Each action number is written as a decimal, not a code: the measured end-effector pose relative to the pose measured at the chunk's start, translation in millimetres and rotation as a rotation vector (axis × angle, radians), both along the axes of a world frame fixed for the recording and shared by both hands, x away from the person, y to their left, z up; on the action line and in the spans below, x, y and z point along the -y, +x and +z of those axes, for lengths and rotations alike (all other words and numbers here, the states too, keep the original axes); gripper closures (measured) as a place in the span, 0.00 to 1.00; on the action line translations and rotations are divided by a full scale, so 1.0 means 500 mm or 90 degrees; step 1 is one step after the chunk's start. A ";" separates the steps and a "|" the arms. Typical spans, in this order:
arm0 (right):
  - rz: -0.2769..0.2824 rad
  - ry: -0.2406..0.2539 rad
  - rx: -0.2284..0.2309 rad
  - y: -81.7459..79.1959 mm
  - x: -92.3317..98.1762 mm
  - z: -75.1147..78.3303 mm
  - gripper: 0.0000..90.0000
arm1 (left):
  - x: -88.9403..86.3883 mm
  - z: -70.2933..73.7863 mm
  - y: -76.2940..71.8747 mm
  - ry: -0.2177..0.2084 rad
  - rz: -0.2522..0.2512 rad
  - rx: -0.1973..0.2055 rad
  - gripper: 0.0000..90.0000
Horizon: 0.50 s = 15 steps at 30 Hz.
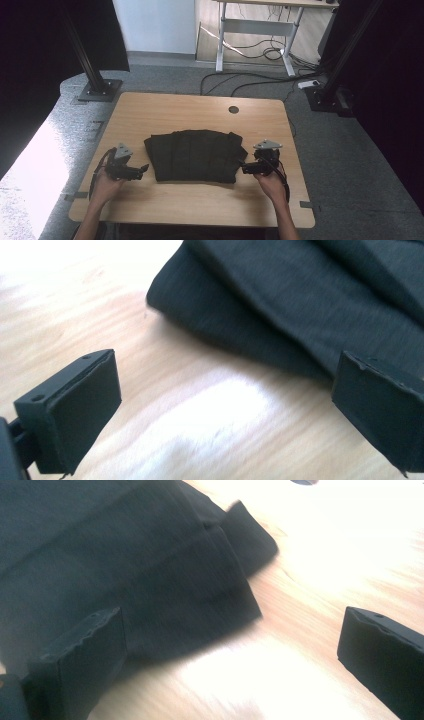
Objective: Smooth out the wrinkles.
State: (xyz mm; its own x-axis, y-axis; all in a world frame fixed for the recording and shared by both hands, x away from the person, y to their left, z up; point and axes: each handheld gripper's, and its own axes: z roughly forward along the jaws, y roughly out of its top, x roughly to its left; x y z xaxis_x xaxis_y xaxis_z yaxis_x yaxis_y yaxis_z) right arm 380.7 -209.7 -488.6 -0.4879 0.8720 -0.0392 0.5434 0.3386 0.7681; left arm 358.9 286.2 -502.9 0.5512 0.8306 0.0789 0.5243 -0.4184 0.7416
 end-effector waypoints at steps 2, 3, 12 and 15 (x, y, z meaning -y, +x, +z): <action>-0.010 0.002 0.000 -0.013 0.016 -0.003 0.00 | -0.013 -0.006 -0.007 -0.005 0.010 -0.004 0.00; -0.015 0.005 0.002 -0.021 0.024 -0.007 0.00 | -0.019 -0.009 -0.010 -0.005 0.013 -0.006 0.00; -0.057 0.020 -0.022 -0.076 0.081 -0.069 0.00 | -0.057 -0.064 -0.032 0.011 0.048 -0.042 0.00; -0.064 0.013 -0.041 -0.081 0.089 -0.092 0.00 | -0.064 -0.082 -0.037 0.021 0.056 -0.055 0.00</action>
State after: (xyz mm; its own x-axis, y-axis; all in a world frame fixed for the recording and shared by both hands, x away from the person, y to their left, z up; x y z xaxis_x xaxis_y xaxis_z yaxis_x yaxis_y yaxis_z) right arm 340.0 -254.1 -534.7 -0.3990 0.9169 0.0074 0.6218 0.2646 0.7372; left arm 340.3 318.2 -543.8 0.4820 0.8740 0.0617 0.6217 -0.3908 0.6788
